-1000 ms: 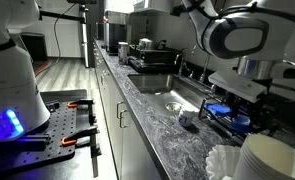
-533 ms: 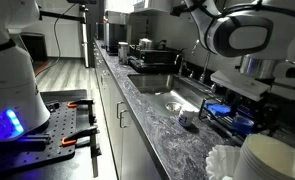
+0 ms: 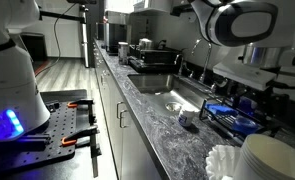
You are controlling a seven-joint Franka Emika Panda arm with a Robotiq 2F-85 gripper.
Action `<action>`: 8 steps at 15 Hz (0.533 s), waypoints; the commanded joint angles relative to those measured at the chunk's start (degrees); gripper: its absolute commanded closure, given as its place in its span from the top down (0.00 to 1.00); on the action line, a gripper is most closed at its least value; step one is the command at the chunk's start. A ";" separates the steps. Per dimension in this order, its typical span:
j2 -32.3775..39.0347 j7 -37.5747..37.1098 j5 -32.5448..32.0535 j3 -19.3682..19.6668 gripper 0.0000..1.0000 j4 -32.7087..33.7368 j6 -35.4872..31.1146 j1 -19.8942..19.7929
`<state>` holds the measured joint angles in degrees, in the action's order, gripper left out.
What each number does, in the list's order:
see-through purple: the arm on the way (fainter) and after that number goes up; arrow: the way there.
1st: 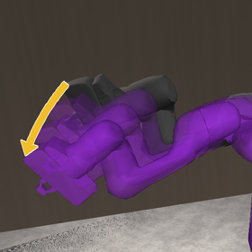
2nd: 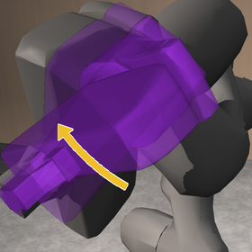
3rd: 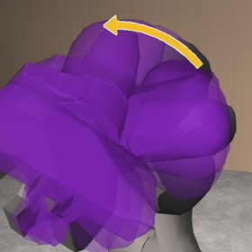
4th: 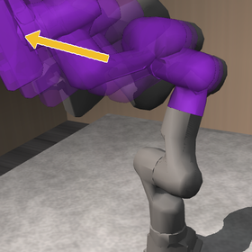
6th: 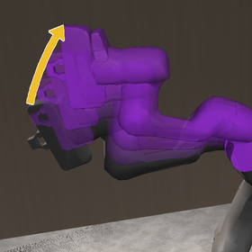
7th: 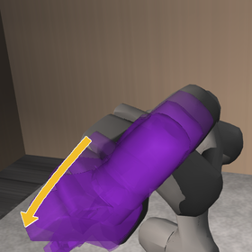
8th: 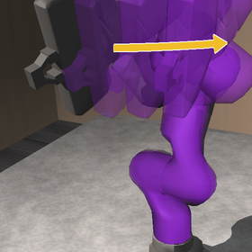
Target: Move the container to the left
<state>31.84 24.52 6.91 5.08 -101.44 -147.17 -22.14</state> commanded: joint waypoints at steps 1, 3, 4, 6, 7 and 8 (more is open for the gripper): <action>-7.52 1.30 -0.46 -0.67 0.74 -7.59 -1.44 -0.57; -10.40 1.97 -0.60 -0.38 0.59 -10.92 -1.87 -0.33; -11.68 2.20 -0.79 -0.12 0.51 -12.67 -2.06 -0.03; -13.56 2.18 -1.41 0.53 0.36 -15.72 -1.78 0.46; -14.38 2.22 -1.48 0.64 0.27 -17.09 -1.40 0.56; -14.99 2.37 -1.57 0.77 0.20 -18.54 -1.41 0.57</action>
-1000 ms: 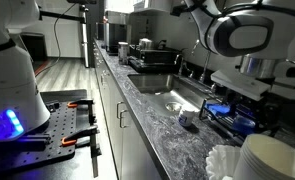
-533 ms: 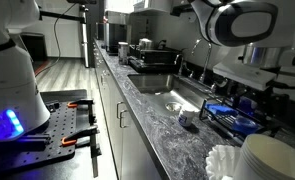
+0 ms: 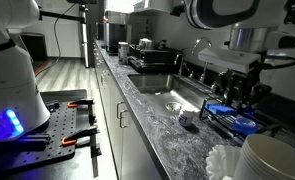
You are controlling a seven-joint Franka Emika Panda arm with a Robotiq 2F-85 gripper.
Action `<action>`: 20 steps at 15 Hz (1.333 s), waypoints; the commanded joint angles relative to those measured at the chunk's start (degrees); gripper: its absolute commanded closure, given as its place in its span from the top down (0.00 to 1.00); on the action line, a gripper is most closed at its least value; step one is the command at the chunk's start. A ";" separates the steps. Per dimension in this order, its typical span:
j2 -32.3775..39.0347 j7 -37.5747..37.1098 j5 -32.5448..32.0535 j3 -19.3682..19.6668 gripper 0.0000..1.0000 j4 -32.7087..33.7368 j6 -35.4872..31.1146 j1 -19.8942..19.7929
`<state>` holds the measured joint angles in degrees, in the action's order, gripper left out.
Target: Move the container to the left
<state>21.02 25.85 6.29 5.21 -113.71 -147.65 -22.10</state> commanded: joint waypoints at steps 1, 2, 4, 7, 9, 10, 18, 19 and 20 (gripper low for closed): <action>-4.60 1.21 -1.05 0.73 0.12 -7.53 -1.09 0.51; -4.71 1.91 -0.43 0.47 0.05 -8.54 -1.76 0.24; -4.38 3.34 0.69 -0.01 0.00 -9.97 -3.99 -0.06; -3.26 5.66 2.95 -1.47 0.00 -11.04 -7.33 -0.82; -2.04 8.65 6.30 -3.74 0.00 -10.79 -8.16 -1.81; -1.34 9.97 7.73 -4.57 0.00 -10.53 -8.53 -2.22; 2.57 13.37 10.91 -7.55 0.00 -8.78 -10.71 -3.54; 2.92 13.11 10.74 -7.55 0.00 -8.55 -11.09 -3.58; 3.26 13.22 10.54 -7.50 0.00 -8.25 -11.34 -3.85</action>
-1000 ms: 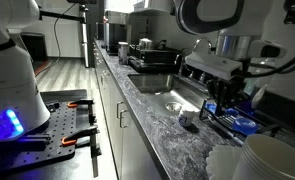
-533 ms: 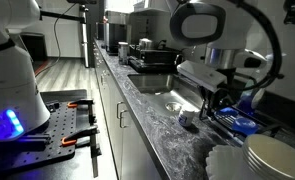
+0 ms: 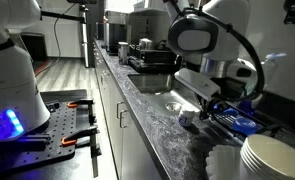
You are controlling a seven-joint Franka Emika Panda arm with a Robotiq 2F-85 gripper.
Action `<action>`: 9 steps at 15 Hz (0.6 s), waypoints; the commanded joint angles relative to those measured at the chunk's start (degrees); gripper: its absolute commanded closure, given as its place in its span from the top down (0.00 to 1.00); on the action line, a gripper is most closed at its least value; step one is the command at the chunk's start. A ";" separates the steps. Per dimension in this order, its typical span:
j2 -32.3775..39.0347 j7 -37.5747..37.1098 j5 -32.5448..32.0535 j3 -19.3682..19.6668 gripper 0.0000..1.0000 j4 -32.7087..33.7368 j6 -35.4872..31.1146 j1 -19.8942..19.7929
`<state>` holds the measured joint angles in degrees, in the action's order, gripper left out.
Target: Move the container to the left
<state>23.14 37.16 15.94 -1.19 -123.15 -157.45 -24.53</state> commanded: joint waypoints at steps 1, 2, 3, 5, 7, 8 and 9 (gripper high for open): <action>1.57 1.76 0.73 -1.07 0.00 1.63 -1.80 -1.59; 1.88 1.55 0.63 -1.12 0.00 1.95 -2.09 -1.73; 2.18 1.58 0.47 -1.17 0.00 2.28 -2.41 -1.98; 2.79 1.12 -0.03 -0.97 0.00 2.96 -2.77 -2.08; 3.42 1.08 -0.38 -0.92 0.00 3.82 -2.93 -2.35; 3.77 0.77 -0.59 -0.84 0.00 4.30 -3.03 -2.29; 4.08 0.75 -0.68 -0.88 0.00 4.81 -3.06 -2.38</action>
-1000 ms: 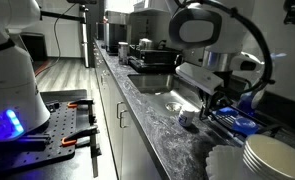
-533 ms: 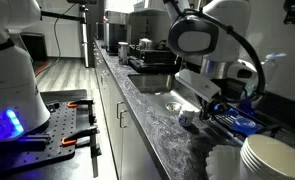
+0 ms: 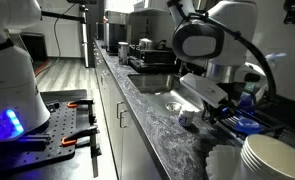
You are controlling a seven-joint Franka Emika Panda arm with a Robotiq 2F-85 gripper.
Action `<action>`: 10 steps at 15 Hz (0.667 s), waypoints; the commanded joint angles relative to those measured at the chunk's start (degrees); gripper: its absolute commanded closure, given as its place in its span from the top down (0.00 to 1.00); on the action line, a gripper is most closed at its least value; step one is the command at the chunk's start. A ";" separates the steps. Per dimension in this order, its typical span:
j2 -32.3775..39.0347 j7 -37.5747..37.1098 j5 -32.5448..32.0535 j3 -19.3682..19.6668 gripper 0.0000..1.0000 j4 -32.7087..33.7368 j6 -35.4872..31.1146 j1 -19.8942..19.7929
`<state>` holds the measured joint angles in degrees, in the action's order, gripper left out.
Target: Move the container to the left
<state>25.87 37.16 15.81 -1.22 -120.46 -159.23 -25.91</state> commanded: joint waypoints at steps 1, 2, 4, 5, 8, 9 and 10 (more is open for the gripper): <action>1.63 0.80 -0.65 -0.88 0.00 2.59 -1.32 -1.12; 1.91 0.73 -0.74 -0.87 0.00 3.14 -1.31 -1.19; 2.44 0.62 -0.86 -0.87 0.00 4.21 -1.36 -1.36; 2.83 0.41 -0.93 -0.77 0.00 4.96 -1.34 -1.44; 3.89 0.13 -1.05 -0.70 0.00 7.19 -1.01 -1.88; 4.19 -0.04 -1.06 -0.67 0.00 7.92 -0.89 -2.02; 4.53 -0.20 -0.99 -0.67 0.00 8.92 -0.72 -2.24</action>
<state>29.08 37.16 15.64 -1.21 -114.70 -159.40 -27.01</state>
